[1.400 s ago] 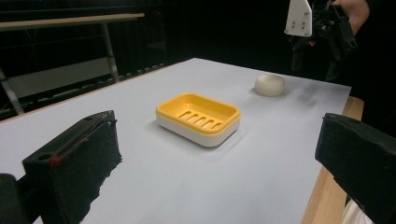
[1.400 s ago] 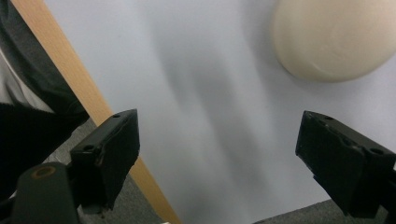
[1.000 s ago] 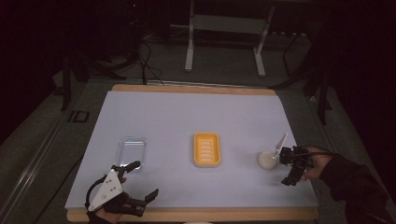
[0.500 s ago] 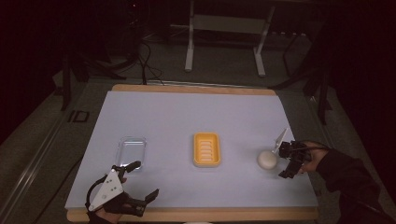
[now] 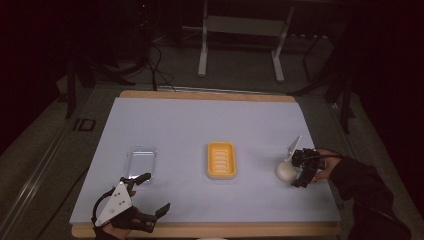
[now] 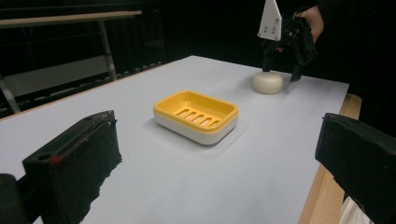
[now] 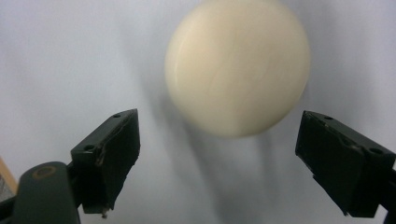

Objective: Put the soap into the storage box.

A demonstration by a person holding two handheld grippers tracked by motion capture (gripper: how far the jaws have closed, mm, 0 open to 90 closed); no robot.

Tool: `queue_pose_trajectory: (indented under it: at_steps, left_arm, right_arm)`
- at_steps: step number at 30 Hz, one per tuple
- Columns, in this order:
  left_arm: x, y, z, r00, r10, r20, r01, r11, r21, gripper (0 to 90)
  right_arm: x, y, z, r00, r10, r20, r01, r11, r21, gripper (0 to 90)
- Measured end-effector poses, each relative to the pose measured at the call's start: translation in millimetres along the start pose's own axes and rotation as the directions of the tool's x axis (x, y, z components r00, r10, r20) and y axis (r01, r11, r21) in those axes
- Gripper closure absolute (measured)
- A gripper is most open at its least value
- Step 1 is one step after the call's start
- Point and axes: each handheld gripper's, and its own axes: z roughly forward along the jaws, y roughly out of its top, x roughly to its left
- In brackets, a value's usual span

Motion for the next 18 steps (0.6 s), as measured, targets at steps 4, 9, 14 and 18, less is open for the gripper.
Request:
queue_pose_trajectory:
  at_steps: [4, 9, 14, 18]
  left_arm:
    - [-0.5, -0.1, 0.3, 1.0000, 0.002, 0.004, -0.002, 1.0000, 0.004, 0.0]
    - [-0.5, -0.2, 0.7, 1.0000, 0.004, 0.007, -0.004, 1.0000, 0.005, 0.1]
    - [-0.6, -0.2, 0.7, 1.0000, 0.004, 0.008, -0.004, 1.0000, 0.005, 0.0]
    - [-0.6, -0.3, 0.8, 0.9999, 0.004, 0.009, -0.004, 1.0000, 0.005, 0.0]
  right_arm:
    - [-1.6, 3.9, 0.3, 1.0000, 0.007, -0.004, -0.008, 0.9974, -0.071, 14.2]
    - [-2.0, 7.4, 2.3, 0.9999, -0.010, 0.005, 0.010, 0.9954, -0.096, 15.0]
    - [-1.4, 8.8, 5.6, 0.9998, -0.021, 0.001, 0.021, 0.9934, -0.113, 16.9]
    - [-2.0, 8.9, 8.9, 0.9995, -0.031, 0.008, 0.032, 0.9924, -0.119, 17.8]
